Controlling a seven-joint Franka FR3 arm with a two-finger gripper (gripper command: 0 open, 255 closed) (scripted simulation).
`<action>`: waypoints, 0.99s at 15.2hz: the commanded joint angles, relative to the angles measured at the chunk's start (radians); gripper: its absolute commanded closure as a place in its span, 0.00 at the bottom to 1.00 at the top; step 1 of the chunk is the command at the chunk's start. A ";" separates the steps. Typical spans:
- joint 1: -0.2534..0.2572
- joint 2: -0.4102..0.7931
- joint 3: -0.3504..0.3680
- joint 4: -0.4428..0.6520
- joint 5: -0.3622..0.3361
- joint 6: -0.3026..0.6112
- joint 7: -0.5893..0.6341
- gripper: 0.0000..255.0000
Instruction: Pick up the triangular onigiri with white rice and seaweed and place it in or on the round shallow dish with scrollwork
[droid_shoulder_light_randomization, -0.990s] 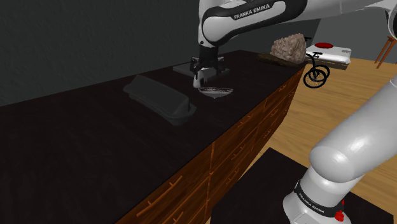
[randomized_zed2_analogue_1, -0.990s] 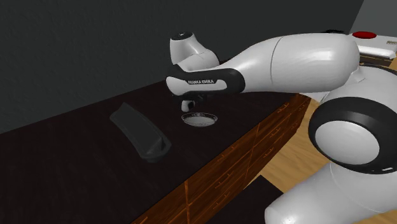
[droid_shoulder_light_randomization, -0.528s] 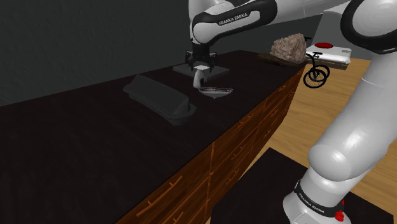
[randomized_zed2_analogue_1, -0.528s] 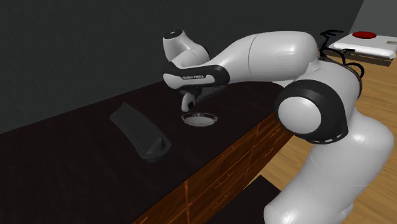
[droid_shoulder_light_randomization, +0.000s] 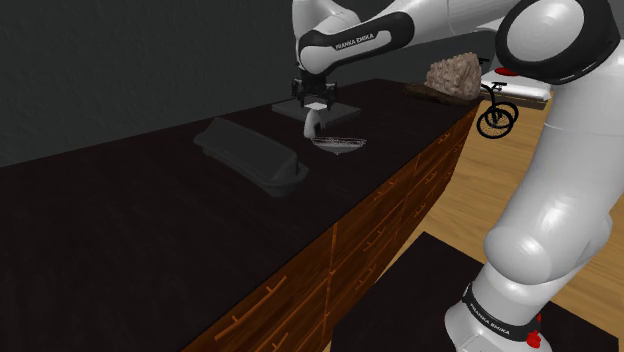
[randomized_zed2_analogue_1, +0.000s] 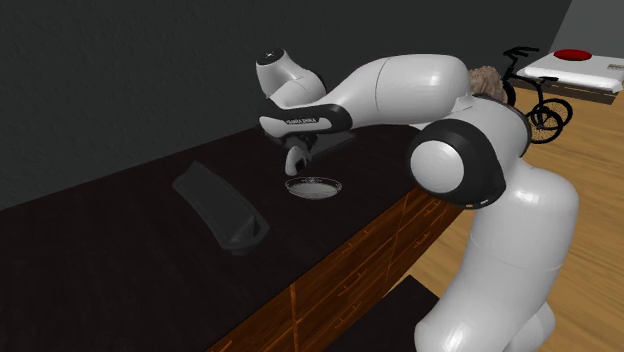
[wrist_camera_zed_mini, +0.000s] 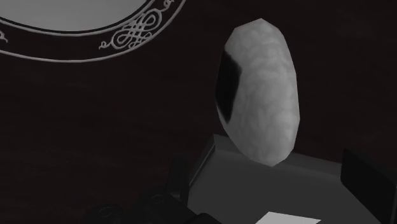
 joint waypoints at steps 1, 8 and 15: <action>-0.002 0.013 -0.004 -0.006 -0.008 0.018 0.005 0.00; -0.006 0.027 -0.009 -0.018 -0.016 0.045 0.011 0.00; -0.006 0.027 -0.009 -0.018 -0.016 0.044 0.011 1.00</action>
